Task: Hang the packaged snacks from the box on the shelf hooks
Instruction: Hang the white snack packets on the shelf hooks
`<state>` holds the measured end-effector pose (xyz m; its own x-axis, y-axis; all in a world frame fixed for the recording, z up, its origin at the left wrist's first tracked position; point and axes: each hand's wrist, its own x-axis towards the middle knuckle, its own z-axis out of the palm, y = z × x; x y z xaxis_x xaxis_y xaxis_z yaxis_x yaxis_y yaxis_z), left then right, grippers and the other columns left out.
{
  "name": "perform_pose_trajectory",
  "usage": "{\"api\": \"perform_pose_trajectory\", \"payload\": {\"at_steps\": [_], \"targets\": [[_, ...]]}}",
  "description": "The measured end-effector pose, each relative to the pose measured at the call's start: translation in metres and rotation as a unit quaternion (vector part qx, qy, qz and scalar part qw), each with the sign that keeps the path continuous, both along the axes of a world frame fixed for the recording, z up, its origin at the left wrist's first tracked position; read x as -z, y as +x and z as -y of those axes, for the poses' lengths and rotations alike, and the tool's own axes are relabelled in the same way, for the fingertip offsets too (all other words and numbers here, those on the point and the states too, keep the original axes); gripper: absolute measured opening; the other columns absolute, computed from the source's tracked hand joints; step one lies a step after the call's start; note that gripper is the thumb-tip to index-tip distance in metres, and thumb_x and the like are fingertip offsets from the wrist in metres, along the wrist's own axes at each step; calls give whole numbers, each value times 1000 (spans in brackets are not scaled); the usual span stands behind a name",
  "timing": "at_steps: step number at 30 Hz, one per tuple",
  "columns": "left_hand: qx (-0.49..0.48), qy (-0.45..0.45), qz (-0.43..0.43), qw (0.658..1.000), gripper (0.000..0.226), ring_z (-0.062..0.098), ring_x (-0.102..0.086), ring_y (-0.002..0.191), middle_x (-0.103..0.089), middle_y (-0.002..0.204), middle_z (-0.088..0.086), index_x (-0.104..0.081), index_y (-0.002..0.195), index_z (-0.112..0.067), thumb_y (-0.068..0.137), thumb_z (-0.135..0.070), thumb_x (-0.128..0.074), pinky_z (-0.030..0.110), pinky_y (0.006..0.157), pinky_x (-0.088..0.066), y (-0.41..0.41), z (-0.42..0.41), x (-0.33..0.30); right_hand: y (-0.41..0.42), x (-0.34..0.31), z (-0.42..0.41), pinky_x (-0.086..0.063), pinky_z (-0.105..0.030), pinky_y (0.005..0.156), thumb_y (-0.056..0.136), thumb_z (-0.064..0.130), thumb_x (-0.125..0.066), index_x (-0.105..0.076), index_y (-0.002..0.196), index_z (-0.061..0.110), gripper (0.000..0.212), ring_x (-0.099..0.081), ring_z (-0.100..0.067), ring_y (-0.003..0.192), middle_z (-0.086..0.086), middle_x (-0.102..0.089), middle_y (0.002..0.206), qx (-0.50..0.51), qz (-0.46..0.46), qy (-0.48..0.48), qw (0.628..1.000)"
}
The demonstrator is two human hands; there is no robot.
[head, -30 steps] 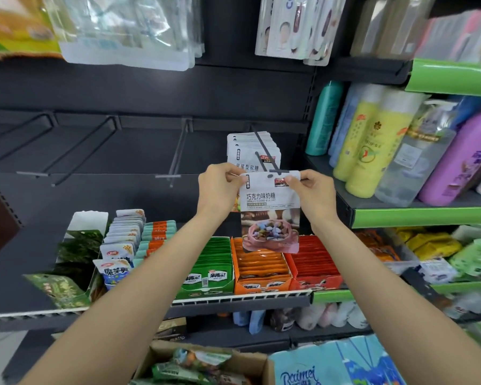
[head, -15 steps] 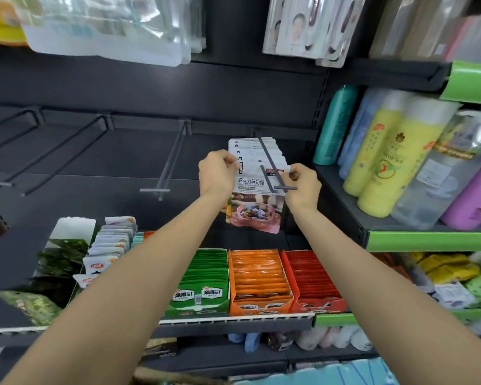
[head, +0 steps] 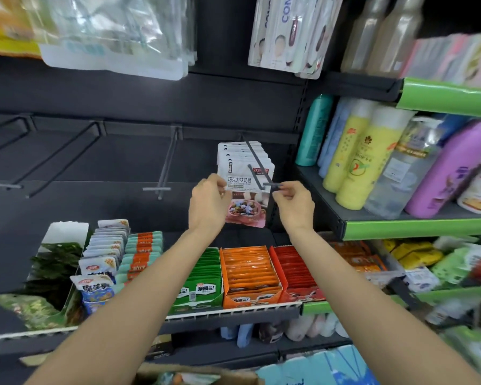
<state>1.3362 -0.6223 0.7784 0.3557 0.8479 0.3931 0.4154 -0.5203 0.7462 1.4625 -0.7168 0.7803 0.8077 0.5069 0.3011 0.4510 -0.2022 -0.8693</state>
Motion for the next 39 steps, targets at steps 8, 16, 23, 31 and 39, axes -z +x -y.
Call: {"api": "perform_pose_trajectory", "payload": {"at_steps": [8,16,23,31,39], "targets": [[73,-45,-56,995,9,15,-62,83,-63,85,-7,-65,94,-18,90,-17,-57,33,79,-53,-74,78,38,-81,47,88,-42,-19,75,88,6,-56,-66,99,14,17,-58,-9,87,2,-65,94,-105,-6,-98,990],[108,-77,-233,963,19,23,-62,96,-67,105,7,-62,109,-10,92,-15,-54,35,85,-51,-159,134,105,-153,143,165,-44,-28,85,88,1,-54,-59,112,5,25,-59,-22,101,-10,-61,109,-185,-15,-205,961],[180,-107,-380,901,42,24,-51,120,-52,135,9,-51,131,-14,92,-29,-57,36,101,-40,-230,168,161,-210,199,200,-36,-27,101,88,34,-64,-34,142,17,65,-39,-19,131,-2,-37,145,-346,-92,-351,865],[337,-113,-462,812,94,15,15,145,11,157,-9,-28,146,-33,67,-61,-71,46,118,5,-275,178,161,-225,191,212,-25,-34,114,79,40,-71,-17,150,20,92,-22,-18,141,1,-18,155,-378,-199,-397,812],[373,-21,-365,852,32,24,-37,135,-41,146,5,-67,118,-20,90,-35,-60,35,107,-33,-290,170,157,-233,192,229,-44,-23,86,96,17,-48,-40,138,10,44,-52,-27,113,-15,-48,137,-202,-152,-412,875]]}}
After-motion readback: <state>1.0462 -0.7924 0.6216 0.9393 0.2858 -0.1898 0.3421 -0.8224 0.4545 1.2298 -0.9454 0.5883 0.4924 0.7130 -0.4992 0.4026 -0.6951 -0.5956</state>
